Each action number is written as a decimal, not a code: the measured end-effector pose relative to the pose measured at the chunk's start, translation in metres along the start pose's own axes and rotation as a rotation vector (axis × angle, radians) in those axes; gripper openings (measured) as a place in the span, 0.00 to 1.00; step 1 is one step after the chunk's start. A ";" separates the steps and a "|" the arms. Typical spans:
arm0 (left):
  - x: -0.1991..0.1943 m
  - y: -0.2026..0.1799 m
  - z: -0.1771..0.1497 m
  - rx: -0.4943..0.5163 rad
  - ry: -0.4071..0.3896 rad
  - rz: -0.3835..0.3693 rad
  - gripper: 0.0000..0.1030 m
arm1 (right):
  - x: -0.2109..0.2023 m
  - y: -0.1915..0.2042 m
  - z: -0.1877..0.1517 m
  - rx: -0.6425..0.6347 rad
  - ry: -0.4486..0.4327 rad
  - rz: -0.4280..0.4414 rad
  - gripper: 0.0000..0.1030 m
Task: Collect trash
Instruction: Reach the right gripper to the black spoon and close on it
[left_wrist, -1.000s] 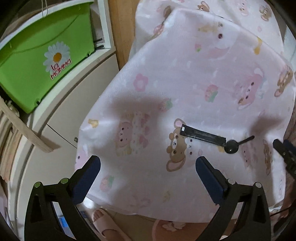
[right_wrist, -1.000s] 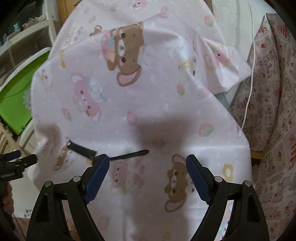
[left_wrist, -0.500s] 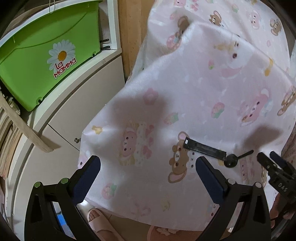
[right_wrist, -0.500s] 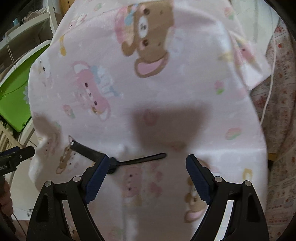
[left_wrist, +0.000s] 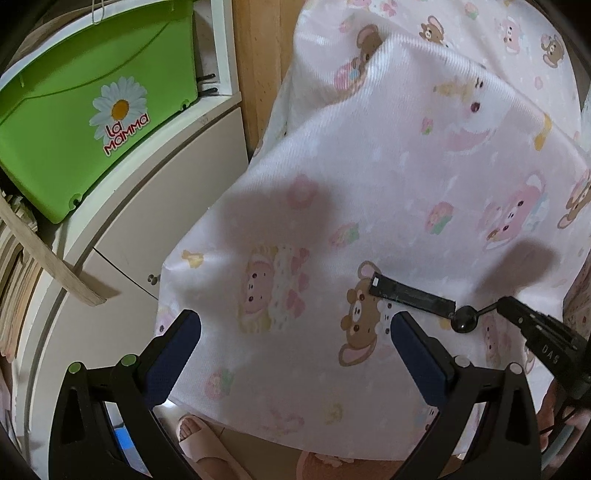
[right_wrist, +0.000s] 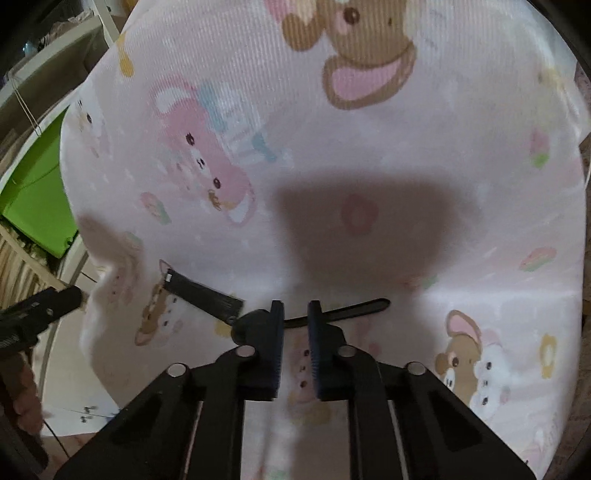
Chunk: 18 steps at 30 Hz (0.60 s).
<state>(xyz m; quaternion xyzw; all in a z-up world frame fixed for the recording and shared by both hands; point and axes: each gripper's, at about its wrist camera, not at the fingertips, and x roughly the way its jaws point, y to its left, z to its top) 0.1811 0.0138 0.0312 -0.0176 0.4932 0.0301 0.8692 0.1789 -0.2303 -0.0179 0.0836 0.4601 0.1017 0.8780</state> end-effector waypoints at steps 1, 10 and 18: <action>0.001 -0.001 0.000 0.003 0.005 -0.002 0.99 | 0.001 0.000 0.001 0.004 0.010 0.003 0.13; -0.002 -0.003 0.001 0.011 -0.007 -0.009 0.99 | 0.013 0.004 0.008 0.011 0.028 -0.052 0.07; 0.001 0.009 0.001 0.016 0.001 0.017 0.99 | 0.019 -0.006 0.001 -0.003 0.104 -0.030 0.07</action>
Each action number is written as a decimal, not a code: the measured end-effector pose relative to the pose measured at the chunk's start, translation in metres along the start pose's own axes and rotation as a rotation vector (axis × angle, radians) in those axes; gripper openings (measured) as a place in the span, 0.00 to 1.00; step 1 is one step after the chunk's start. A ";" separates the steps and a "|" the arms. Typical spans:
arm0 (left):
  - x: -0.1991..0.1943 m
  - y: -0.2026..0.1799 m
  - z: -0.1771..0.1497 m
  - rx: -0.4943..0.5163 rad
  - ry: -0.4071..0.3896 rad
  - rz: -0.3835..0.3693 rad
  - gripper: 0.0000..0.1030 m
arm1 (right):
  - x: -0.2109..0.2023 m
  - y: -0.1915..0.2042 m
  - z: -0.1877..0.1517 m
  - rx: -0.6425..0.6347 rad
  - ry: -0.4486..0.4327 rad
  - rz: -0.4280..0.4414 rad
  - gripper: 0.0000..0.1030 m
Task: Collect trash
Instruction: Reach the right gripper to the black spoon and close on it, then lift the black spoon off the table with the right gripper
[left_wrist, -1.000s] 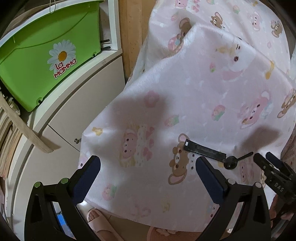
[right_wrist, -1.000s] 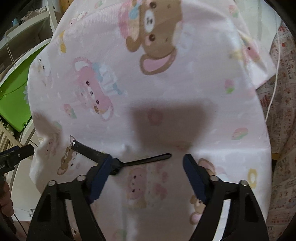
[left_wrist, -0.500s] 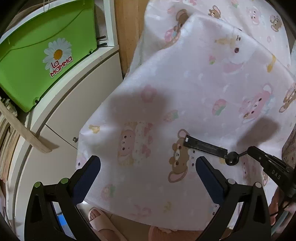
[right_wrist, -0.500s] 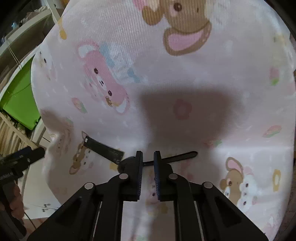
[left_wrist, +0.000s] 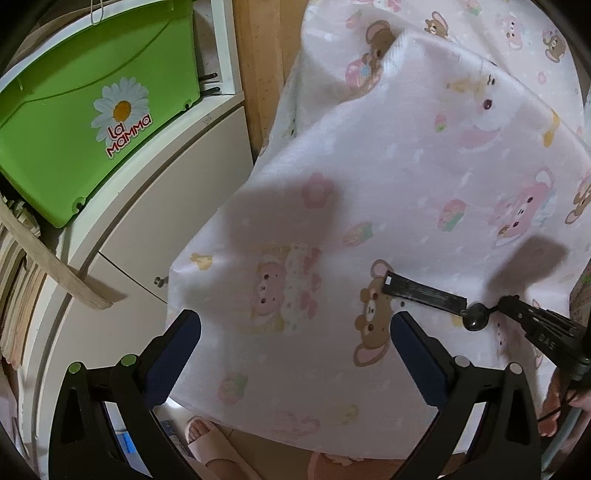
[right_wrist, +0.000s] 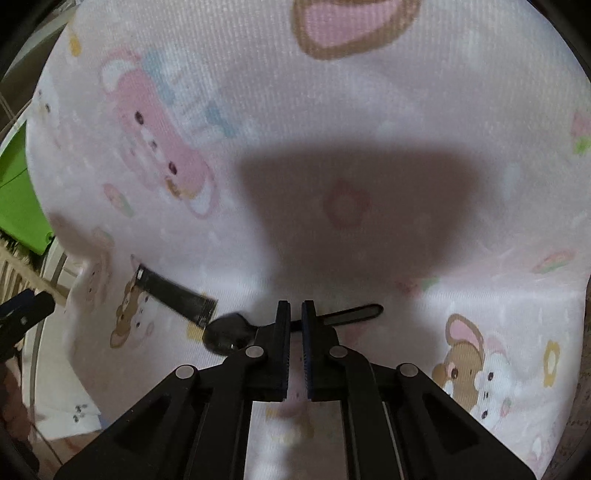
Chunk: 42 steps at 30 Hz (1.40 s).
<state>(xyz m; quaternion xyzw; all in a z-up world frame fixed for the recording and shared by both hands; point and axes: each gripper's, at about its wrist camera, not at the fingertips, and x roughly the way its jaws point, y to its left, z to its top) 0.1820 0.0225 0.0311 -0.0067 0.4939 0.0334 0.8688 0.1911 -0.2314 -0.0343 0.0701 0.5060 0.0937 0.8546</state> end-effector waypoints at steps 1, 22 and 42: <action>0.000 0.001 -0.001 0.003 -0.001 0.006 0.99 | -0.001 -0.002 -0.002 -0.007 0.006 0.011 0.07; 0.018 0.001 -0.014 0.044 0.063 0.014 0.99 | 0.007 0.009 0.016 -0.032 -0.073 -0.179 0.07; 0.011 -0.009 -0.012 0.098 0.052 0.029 0.99 | -0.018 0.033 -0.032 -0.303 0.126 0.066 0.29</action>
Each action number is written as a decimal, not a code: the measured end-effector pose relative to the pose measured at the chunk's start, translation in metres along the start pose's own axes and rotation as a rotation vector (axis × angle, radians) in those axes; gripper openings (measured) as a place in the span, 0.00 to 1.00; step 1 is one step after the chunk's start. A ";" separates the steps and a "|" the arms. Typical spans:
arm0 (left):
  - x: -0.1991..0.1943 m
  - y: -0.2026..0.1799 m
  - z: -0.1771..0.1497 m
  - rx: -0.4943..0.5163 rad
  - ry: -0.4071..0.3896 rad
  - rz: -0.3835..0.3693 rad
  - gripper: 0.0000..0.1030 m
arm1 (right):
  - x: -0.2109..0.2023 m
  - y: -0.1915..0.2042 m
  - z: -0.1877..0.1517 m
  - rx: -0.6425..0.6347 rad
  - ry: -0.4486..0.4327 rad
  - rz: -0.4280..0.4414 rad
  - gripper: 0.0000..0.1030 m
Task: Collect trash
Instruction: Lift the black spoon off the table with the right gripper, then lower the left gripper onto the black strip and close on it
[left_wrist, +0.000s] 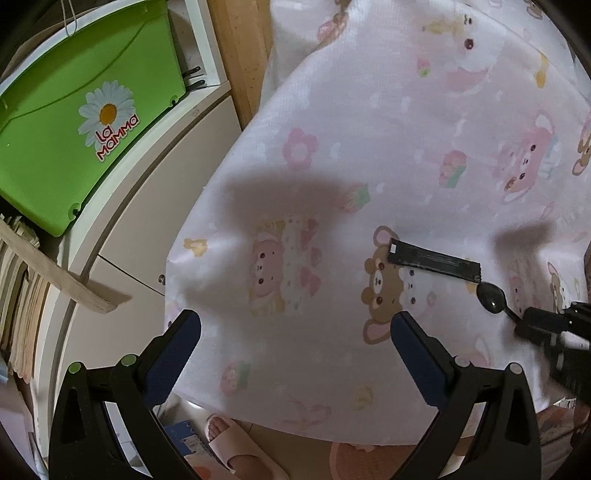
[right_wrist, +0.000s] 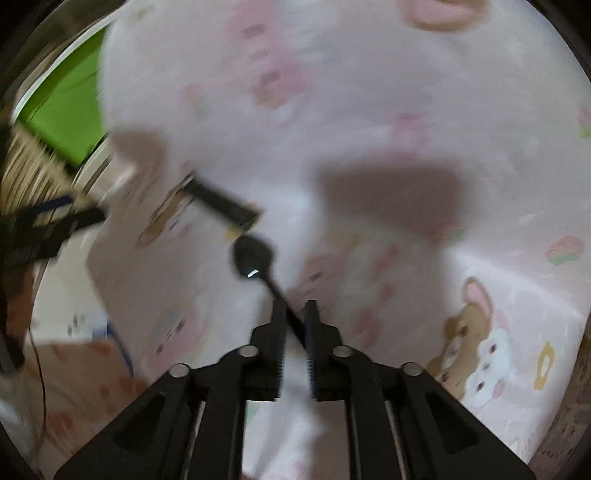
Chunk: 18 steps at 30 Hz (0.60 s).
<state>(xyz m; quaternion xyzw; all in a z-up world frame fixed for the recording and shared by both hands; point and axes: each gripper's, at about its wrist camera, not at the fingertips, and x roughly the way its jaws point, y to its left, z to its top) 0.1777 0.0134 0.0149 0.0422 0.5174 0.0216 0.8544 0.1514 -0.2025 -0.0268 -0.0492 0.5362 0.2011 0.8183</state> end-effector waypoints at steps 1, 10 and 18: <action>0.000 0.001 0.000 -0.001 -0.001 -0.001 0.99 | -0.001 0.008 -0.001 -0.031 -0.014 -0.015 0.49; 0.002 0.005 0.000 -0.005 0.002 -0.003 0.99 | 0.011 0.045 0.012 -0.145 -0.060 -0.160 0.46; 0.014 -0.006 0.001 0.032 0.039 -0.012 0.99 | 0.008 0.035 0.011 -0.084 -0.092 -0.196 0.06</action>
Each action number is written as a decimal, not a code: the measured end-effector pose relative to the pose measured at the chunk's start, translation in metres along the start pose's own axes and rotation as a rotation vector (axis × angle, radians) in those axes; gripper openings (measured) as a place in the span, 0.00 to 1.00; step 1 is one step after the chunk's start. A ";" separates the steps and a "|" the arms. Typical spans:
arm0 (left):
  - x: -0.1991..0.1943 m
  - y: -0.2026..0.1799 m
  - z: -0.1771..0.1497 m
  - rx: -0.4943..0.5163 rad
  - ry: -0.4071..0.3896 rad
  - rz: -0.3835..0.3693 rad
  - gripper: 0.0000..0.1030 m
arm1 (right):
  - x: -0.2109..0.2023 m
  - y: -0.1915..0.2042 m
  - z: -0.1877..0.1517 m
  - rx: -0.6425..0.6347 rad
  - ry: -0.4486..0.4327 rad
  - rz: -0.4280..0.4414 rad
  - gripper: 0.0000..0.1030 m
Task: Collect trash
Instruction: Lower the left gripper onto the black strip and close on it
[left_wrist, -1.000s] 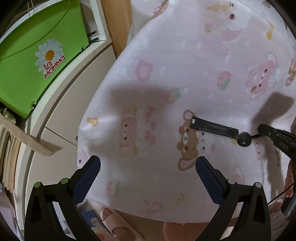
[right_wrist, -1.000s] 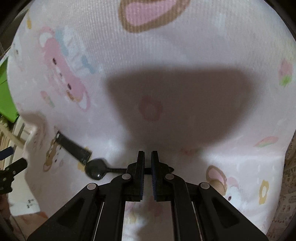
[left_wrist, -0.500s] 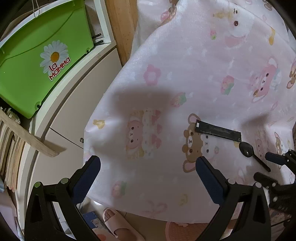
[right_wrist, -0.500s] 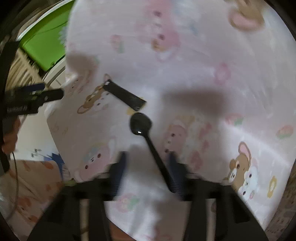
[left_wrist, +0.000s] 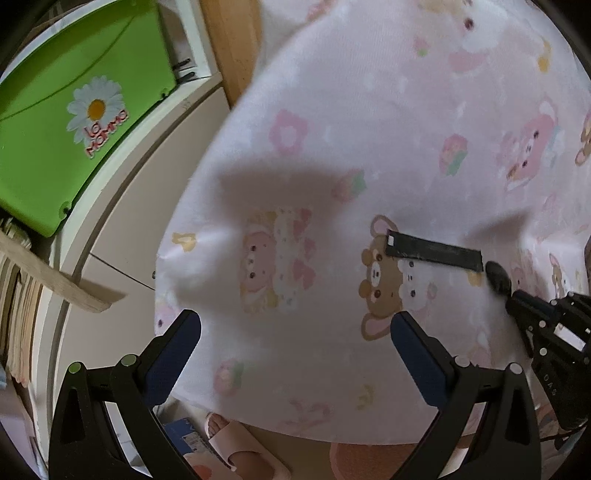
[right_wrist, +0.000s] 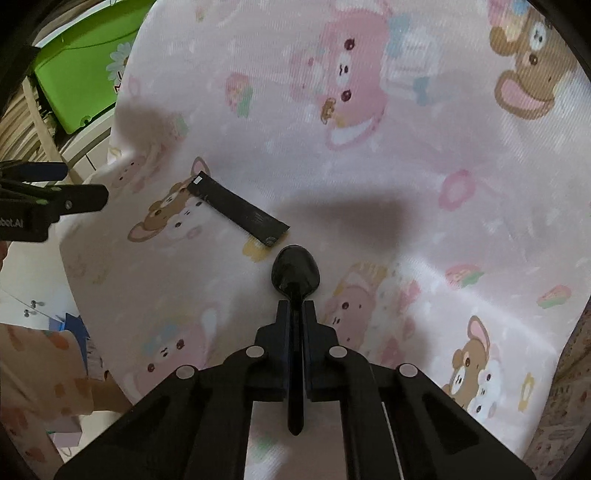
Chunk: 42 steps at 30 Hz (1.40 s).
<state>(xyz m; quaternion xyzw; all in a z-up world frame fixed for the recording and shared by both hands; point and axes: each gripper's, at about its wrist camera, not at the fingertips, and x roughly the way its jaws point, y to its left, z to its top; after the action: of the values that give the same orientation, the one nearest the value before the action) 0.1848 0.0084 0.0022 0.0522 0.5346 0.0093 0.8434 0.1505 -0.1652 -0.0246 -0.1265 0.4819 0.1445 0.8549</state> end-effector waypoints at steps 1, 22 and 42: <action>0.002 -0.003 0.000 0.007 0.003 0.001 0.99 | 0.001 0.003 0.001 0.002 -0.001 -0.011 0.06; 0.036 -0.094 0.037 0.134 -0.077 -0.030 0.65 | -0.059 -0.077 0.000 0.255 -0.086 -0.042 0.06; 0.022 -0.078 0.014 0.205 0.013 -0.094 0.24 | -0.085 -0.107 -0.015 0.252 -0.077 -0.050 0.06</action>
<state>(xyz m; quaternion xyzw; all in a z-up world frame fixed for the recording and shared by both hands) 0.2039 -0.0688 -0.0195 0.1131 0.5401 -0.0848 0.8296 0.1360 -0.2804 0.0496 -0.0244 0.4597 0.0664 0.8853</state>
